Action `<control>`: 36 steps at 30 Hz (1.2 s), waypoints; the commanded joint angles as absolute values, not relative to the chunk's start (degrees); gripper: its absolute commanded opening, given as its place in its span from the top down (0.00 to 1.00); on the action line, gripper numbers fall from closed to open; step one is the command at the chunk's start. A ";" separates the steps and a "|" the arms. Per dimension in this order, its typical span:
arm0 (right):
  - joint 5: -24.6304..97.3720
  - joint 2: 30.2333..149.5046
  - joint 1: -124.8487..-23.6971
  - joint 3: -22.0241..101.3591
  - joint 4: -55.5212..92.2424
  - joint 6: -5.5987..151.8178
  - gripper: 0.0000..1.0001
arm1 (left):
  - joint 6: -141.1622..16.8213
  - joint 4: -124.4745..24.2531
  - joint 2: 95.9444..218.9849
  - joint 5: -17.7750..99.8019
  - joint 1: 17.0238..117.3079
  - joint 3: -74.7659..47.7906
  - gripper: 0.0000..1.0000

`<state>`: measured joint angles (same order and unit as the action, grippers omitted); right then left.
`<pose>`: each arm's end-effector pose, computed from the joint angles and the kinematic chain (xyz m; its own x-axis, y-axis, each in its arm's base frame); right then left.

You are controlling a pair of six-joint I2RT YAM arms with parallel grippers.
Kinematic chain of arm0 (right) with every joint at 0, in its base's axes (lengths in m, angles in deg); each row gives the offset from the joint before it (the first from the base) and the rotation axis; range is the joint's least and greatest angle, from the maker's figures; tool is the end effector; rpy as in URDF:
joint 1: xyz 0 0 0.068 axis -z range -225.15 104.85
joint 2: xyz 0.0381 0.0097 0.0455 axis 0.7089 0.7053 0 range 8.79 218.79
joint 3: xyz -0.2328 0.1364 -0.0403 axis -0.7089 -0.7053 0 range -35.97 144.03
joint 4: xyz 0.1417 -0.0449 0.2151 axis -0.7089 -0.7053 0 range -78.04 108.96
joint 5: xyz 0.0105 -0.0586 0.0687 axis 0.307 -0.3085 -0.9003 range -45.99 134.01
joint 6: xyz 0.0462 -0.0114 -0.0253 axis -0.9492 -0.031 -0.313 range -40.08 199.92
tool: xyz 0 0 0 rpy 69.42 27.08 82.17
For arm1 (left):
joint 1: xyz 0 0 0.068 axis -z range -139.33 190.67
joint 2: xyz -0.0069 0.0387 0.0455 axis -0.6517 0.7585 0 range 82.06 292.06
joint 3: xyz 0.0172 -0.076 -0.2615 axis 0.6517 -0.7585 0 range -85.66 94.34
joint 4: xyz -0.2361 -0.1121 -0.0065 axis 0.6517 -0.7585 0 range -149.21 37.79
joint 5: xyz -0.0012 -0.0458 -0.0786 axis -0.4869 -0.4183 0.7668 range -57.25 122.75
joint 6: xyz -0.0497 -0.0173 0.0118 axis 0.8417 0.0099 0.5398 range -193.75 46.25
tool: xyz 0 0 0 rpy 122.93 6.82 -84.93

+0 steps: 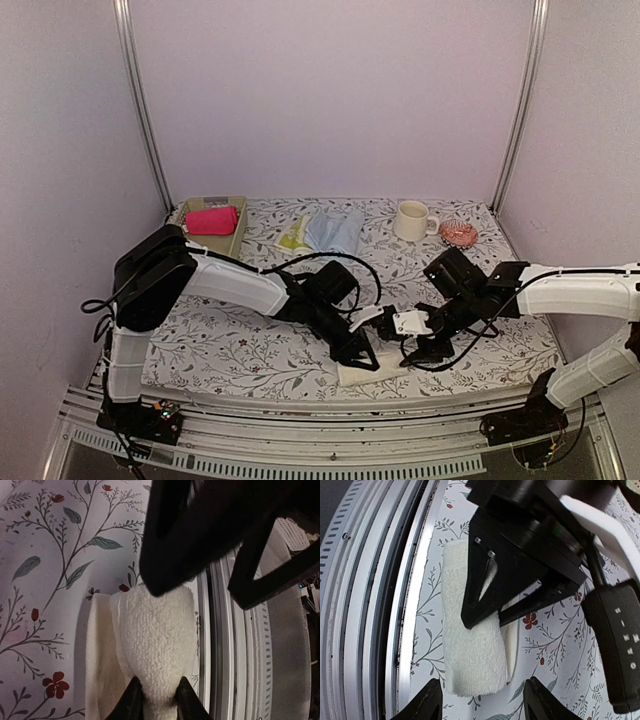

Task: Roll the towels
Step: Roll the towel at the center of the board.

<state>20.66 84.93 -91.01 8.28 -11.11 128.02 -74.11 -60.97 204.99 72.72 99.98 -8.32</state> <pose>0.1617 0.1868 0.1972 0.1764 -0.7994 -0.5743 -0.9842 -0.1337 -0.1162 0.2032 -0.3875 0.1198 -0.4092 0.6992 -0.5862 0.8528 0.0648 -0.5182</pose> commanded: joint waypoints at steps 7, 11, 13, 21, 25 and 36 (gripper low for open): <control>30.44 92.18 -100.42 7.09 -2.96 129.54 0.40 | -72.02 -67.53 209.28 73.71 97.83 -9.44 0.77; 32.04 96.09 -101.08 6.69 -1.48 129.58 0.41 | -72.32 -67.44 209.05 73.57 97.31 -9.28 0.75; 32.59 97.28 -101.19 6.50 -0.80 129.29 0.44 | -72.40 -67.02 208.67 73.07 96.96 -9.50 0.73; 29.06 102.41 -101.08 8.40 -5.77 129.24 0.79 | -69.71 -53.50 193.91 59.95 96.88 -21.95 0.43; 24.32 103.05 -99.88 11.60 -10.64 127.94 0.86 | -66.84 -48.99 182.70 49.73 97.17 -30.56 0.43; 3.82 118.00 -89.41 32.57 -32.25 124.39 0.87 | -73.35 -41.39 161.58 15.79 114.93 -50.92 0.50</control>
<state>13.79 111.33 -92.91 25.99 -20.18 125.79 -68.21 -44.42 162.52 31.26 107.84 -48.20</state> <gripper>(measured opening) 0.261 0.511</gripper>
